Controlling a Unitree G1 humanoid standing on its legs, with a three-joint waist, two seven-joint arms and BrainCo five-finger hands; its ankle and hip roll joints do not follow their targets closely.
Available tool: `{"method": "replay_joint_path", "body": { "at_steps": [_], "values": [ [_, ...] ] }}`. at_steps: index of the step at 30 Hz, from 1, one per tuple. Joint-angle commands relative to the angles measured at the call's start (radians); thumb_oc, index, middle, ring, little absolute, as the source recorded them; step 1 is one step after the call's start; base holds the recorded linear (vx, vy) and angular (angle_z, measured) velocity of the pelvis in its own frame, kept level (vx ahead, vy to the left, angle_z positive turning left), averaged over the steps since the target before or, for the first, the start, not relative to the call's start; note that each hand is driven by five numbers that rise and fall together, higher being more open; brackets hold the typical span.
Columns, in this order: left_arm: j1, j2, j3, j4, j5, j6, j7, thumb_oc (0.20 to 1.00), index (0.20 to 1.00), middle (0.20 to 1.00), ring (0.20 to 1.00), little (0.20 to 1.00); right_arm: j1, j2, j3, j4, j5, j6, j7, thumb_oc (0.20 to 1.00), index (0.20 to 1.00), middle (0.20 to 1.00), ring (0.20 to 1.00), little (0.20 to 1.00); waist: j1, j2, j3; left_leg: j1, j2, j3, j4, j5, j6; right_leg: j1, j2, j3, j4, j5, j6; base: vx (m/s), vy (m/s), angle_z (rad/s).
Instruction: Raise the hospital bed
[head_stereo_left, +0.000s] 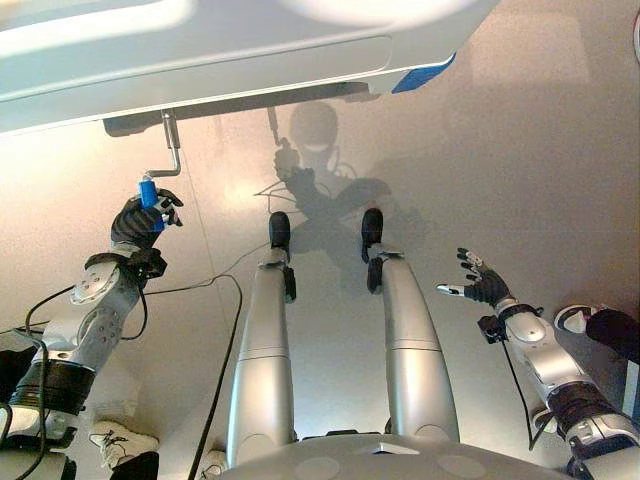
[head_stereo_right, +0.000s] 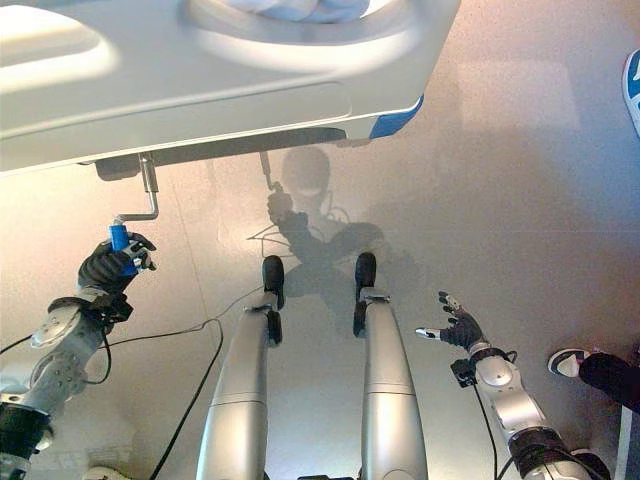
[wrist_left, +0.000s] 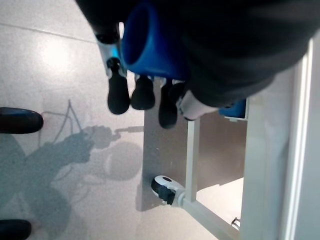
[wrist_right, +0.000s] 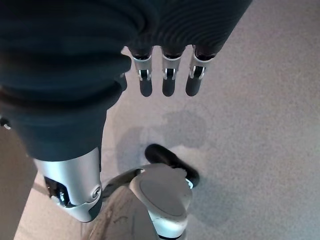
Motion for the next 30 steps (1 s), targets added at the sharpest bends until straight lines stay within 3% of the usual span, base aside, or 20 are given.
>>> {"method": "replay_joint_path", "body": {
  "at_steps": [1, 20, 30],
  "values": [
    [0.209, 0.061, 0.173, 0.008, 0.059, -0.107, 0.008, 0.200, 0.200, 0.200, 0.200, 0.200, 0.083, -0.072, 0.000, -0.025, -0.003, -0.020, 0.002, 1.000, 1.000, 1.000, 1.000, 1.000, 0.006, 0.057, -0.077, -0.033, -0.077, 0.045, -0.073, 0.082, 0.102, 0.021, 0.015, -0.050, -0.160, 0.147, 0.077, 0.01, 0.042, 0.00],
    [0.174, 0.127, 0.174, 0.130, 0.099, -0.081, -0.006, 0.200, 0.200, 0.200, 0.200, 0.200, 0.084, -0.084, -0.003, -0.028, -0.002, -0.012, 0.011, 1.000, 1.000, 1.000, 1.000, 1.000, 0.002, 0.060, -0.063, -0.048, -0.081, 0.058, -0.042, 0.071, 0.108, 0.003, 0.011, -0.030, -0.148, 0.158, 0.085, 0.01, 0.023, -0.01],
    [0.121, 0.054, 0.188, 0.198, 0.149, -0.094, 0.046, 0.200, 0.200, 0.200, 0.200, 0.200, 0.088, -0.077, -0.005, -0.040, 0.004, -0.010, 0.013, 1.000, 1.000, 1.000, 1.000, 1.000, -0.006, 0.047, -0.041, -0.084, -0.083, 0.062, 0.029, 0.065, 0.107, -0.027, 0.015, -0.025, -0.098, 0.164, 0.087, 0.01, 0.013, -0.03]
  ]
}}
